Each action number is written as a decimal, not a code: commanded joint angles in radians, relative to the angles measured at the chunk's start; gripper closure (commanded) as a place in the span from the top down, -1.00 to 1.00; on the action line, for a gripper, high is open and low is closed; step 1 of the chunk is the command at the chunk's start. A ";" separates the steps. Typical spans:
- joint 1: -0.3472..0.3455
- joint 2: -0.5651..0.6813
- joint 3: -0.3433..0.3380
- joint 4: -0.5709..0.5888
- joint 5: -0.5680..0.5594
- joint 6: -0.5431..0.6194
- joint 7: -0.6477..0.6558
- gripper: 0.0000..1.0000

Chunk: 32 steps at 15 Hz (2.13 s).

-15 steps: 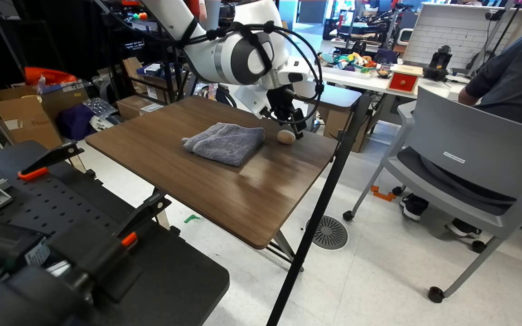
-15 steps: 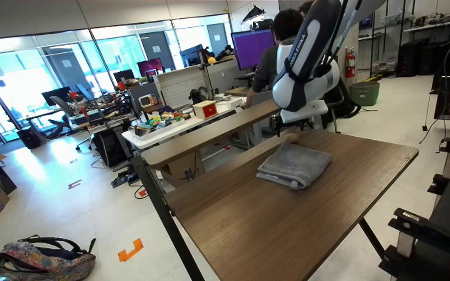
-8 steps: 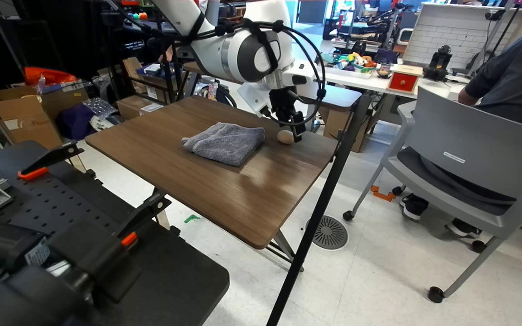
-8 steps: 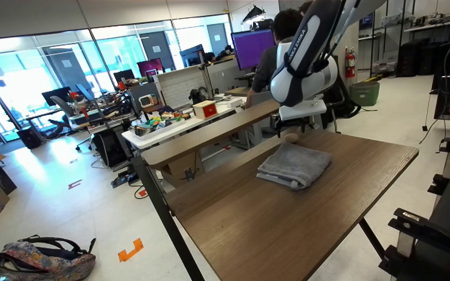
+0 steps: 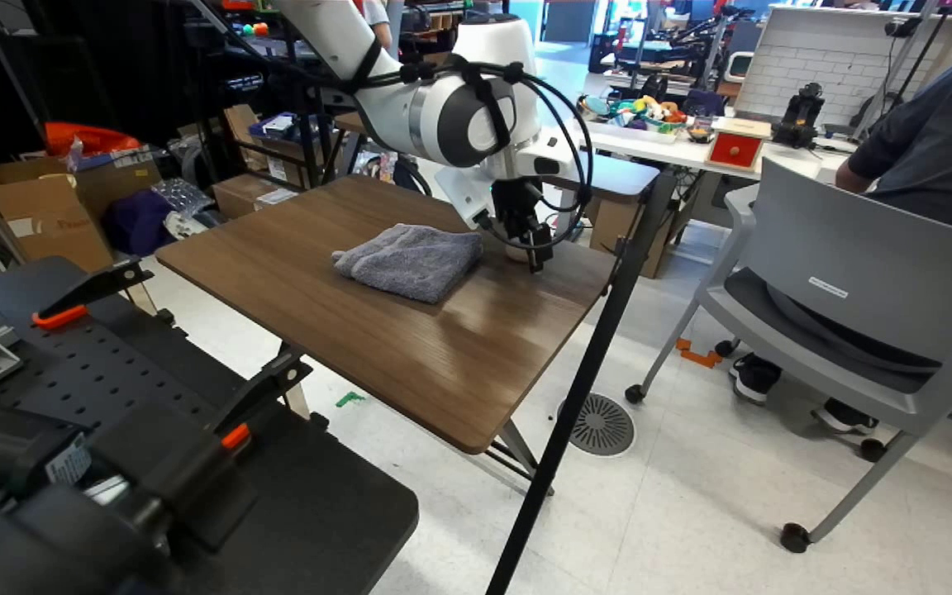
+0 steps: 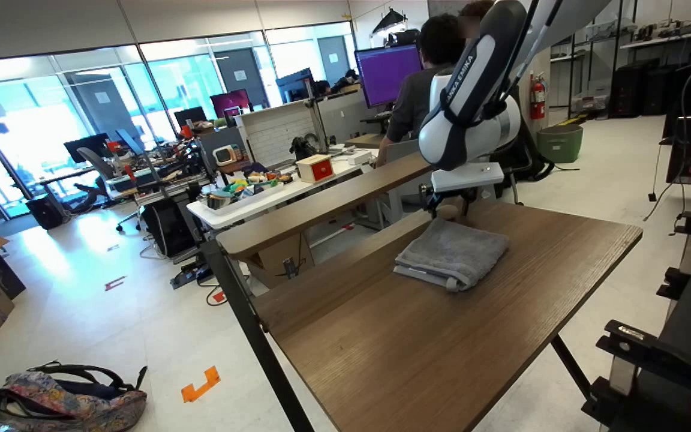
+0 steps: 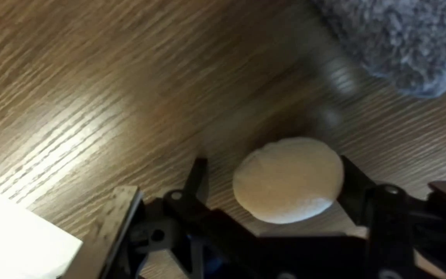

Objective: Move the potato to the left, use the grey towel to wipe the tabletop

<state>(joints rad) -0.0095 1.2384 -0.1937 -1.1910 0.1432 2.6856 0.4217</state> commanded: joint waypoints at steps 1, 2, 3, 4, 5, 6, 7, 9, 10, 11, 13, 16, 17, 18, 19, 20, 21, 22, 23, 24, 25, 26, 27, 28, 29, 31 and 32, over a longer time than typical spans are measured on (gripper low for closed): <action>-0.028 0.015 0.041 0.054 0.007 -0.040 -0.020 -0.03; -0.032 0.009 0.051 0.053 0.009 -0.042 -0.025 -0.18; -0.035 0.004 0.059 0.054 0.010 -0.043 -0.030 -0.37; -0.040 -0.009 0.071 0.047 0.013 -0.049 -0.039 -0.50; -0.046 -0.021 0.087 0.038 0.017 -0.055 -0.051 -0.63; -0.052 -0.033 0.104 0.031 0.020 -0.060 -0.065 -0.80; -0.060 -0.048 0.125 0.018 0.024 -0.071 -0.085 -0.92; -0.087 -0.122 0.198 -0.064 0.033 -0.051 -0.161 -0.91; -0.107 -0.172 0.249 -0.119 0.043 -0.038 -0.213 -0.97; -0.125 -0.213 0.296 -0.162 0.051 -0.030 -0.254 -0.92; -0.148 -0.281 0.371 -0.234 0.095 -0.015 -0.336 -0.92; -0.141 -0.346 0.438 -0.313 0.153 -0.017 -0.396 -0.92; -0.124 -0.354 0.442 -0.331 0.164 -0.015 -0.394 -0.92; -0.102 -0.355 0.439 -0.345 0.166 -0.006 -0.385 -0.92; -0.077 -0.348 0.431 -0.354 0.161 0.007 -0.374 -0.92; -0.053 -0.344 0.422 -0.365 0.153 0.022 -0.365 -0.92; -0.025 -0.324 0.410 -0.362 0.144 0.041 -0.355 -0.92; 0.001 -0.306 0.400 -0.356 0.136 0.051 -0.344 -0.92; 0.024 -0.293 0.391 -0.354 0.130 0.068 -0.334 -0.92; 0.050 -0.279 0.378 -0.346 0.124 0.074 -0.318 -0.92; 0.074 -0.258 0.368 -0.329 0.119 0.087 -0.304 -0.92; 0.095 -0.246 0.359 -0.320 0.113 0.076 -0.291 -0.92; 0.110 -0.237 0.357 -0.313 0.113 0.080 -0.283 -0.92; 0.119 -0.233 0.359 -0.310 0.115 0.074 -0.276 -0.92; 0.124 -0.228 0.363 -0.309 0.114 0.069 -0.279 -0.92; 0.120 -0.222 0.378 -0.300 0.116 0.071 -0.294 -0.92; 0.112 -0.224 0.389 -0.295 0.122 0.067 -0.301 -0.92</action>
<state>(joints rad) 0.1103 1.0010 0.1817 -1.5225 0.2682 2.7520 0.1232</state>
